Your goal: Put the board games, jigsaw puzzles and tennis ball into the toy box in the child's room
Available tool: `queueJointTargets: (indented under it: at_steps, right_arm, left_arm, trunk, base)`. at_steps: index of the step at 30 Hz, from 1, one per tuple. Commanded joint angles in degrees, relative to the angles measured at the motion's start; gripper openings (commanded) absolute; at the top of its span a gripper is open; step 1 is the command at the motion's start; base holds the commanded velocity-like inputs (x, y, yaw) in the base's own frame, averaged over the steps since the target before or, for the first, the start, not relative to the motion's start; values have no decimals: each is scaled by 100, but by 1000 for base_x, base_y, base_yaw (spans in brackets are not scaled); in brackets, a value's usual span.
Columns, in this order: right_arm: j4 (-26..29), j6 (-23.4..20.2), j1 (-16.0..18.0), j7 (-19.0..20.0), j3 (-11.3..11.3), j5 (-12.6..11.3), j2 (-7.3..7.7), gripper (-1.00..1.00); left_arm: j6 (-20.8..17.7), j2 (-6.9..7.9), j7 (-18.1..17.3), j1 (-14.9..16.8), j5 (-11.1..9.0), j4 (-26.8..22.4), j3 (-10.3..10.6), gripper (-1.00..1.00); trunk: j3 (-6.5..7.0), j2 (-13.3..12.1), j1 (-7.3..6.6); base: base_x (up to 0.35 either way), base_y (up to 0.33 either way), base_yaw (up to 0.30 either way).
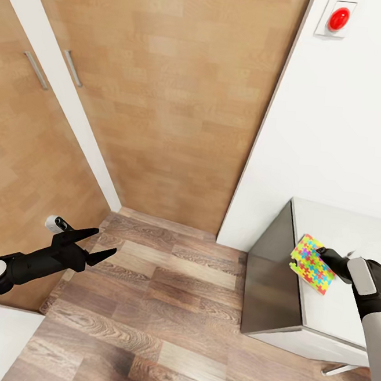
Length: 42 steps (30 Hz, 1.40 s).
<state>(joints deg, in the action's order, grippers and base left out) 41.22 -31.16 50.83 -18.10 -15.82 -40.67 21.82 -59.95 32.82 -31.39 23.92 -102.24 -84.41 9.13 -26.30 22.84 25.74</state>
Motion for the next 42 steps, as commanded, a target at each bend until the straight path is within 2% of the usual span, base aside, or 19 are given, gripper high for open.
queueJointTargets:
  at_steps: [1,42]
  right_arm:
    - [-246,-31,-2,-53,0,-47,-1,100]
    - [-246,-30,-3,96,-7,-39,19,100]
  left_arm:
    - [-5,5,-43,7,20,4,15,100]
    - [-5,5,-43,7,20,3,19,100]
  trunk:
    - [-9,8,4]
    - [30,8,4]
  base:
    - [-19,7,0]
    - [-33,11,37]
